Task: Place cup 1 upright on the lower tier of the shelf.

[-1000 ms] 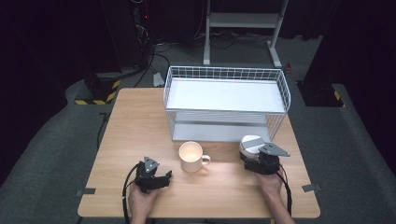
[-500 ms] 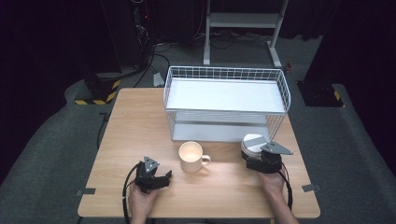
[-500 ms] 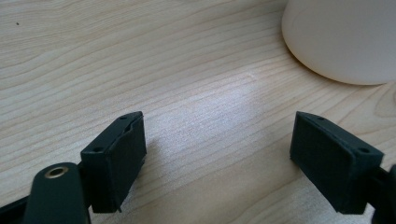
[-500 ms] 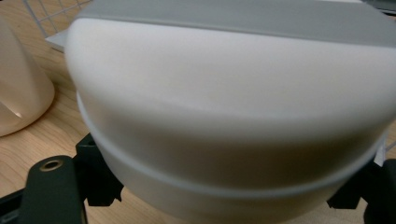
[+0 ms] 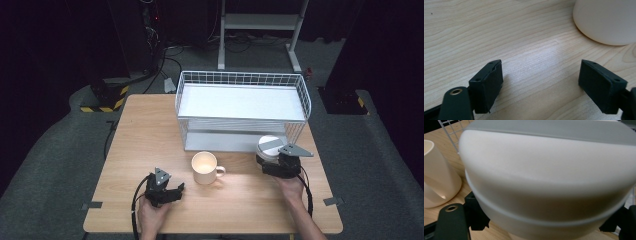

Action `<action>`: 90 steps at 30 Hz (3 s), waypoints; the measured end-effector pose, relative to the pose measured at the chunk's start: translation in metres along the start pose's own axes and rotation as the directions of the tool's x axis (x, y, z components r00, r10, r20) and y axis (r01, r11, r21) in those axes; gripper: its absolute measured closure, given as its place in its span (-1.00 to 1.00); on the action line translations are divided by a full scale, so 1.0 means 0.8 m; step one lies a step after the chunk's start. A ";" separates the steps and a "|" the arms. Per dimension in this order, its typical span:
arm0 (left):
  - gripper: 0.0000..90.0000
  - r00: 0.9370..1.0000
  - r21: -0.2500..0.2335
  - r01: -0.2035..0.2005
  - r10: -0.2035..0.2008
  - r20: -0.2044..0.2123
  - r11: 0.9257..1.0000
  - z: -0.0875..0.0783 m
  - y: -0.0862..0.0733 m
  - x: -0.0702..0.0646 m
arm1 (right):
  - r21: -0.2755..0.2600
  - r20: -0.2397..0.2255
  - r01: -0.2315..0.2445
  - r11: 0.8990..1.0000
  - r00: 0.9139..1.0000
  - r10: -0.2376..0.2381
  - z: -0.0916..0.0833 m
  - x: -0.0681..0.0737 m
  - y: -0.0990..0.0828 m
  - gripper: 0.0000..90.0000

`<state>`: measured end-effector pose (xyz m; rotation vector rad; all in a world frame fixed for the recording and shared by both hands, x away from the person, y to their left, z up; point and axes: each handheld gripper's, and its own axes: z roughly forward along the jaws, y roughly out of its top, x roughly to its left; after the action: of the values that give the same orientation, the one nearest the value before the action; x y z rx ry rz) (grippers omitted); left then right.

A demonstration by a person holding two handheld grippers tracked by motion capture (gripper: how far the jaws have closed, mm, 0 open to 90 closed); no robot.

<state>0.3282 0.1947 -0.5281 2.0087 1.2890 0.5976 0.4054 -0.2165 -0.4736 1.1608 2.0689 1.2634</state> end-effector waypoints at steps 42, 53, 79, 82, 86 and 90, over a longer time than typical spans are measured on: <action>-0.56 1.000 0.005 0.009 -0.009 0.006 1.000 0.001 0.001 0.000 | -0.004 0.090 -0.015 1.000 0.996 0.016 0.059 -0.023 0.013 -0.59; -0.56 1.000 0.004 0.010 -0.010 0.006 1.000 0.001 0.001 0.000 | 0.007 0.106 -0.018 1.000 0.994 0.017 0.067 -0.027 0.020 -0.59; -0.56 1.000 0.004 0.010 -0.010 0.006 1.000 0.001 0.001 0.000 | 0.029 0.093 -0.057 0.998 0.994 0.054 0.074 -0.037 0.018 -0.71; -0.56 1.000 0.004 0.010 -0.010 0.006 1.000 0.001 0.001 0.000 | 0.033 0.093 -0.058 0.998 0.994 0.054 0.073 -0.036 0.018 -0.72; -0.56 1.000 0.004 0.010 -0.010 0.006 1.000 0.001 0.001 0.000 | 0.041 0.085 -0.056 0.998 0.995 0.052 0.071 -0.037 0.018 -0.72; -0.56 1.000 0.004 0.010 -0.010 0.006 1.000 0.001 0.001 0.000 | 0.048 0.093 -0.049 0.998 0.995 0.045 0.067 -0.035 0.018 -0.71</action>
<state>0.3292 0.1944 -0.5283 2.0049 1.2965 0.5842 0.4649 -0.2100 -0.4882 1.2727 2.0278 1.1629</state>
